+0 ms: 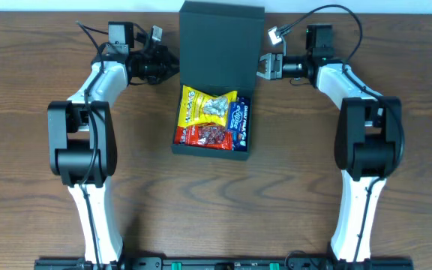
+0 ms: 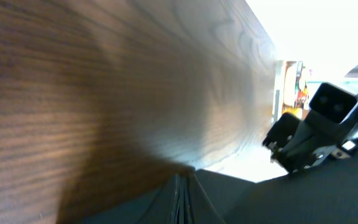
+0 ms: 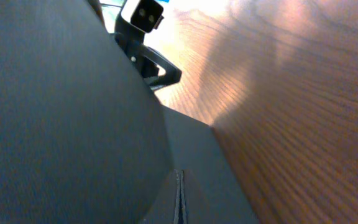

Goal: Pack container

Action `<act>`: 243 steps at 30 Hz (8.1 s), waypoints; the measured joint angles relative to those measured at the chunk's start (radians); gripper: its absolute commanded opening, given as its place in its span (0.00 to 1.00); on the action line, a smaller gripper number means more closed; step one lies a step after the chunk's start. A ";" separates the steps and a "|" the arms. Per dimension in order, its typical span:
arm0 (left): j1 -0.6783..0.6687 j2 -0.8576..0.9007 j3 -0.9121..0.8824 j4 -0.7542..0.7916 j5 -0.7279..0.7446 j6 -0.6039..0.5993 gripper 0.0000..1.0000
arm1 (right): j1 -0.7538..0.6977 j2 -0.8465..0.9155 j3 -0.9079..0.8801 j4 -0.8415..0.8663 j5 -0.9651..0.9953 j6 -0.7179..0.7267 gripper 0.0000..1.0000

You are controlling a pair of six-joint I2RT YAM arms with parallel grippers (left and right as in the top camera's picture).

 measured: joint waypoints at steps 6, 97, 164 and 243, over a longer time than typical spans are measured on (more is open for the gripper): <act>-0.001 -0.185 0.002 -0.185 -0.046 0.164 0.06 | 0.002 -0.185 0.005 -0.248 0.055 -0.064 0.01; -0.111 -0.757 -0.445 -0.658 -0.795 0.142 0.06 | 0.060 -0.509 -0.029 -0.864 0.890 -0.335 0.01; 0.057 -1.985 -1.355 -0.188 -0.861 0.278 0.95 | 0.301 -1.930 -1.183 -0.688 0.896 0.290 0.99; 0.063 -2.232 -1.517 -0.093 -0.861 0.342 0.95 | 0.265 -2.318 -1.519 -0.529 1.302 0.048 0.99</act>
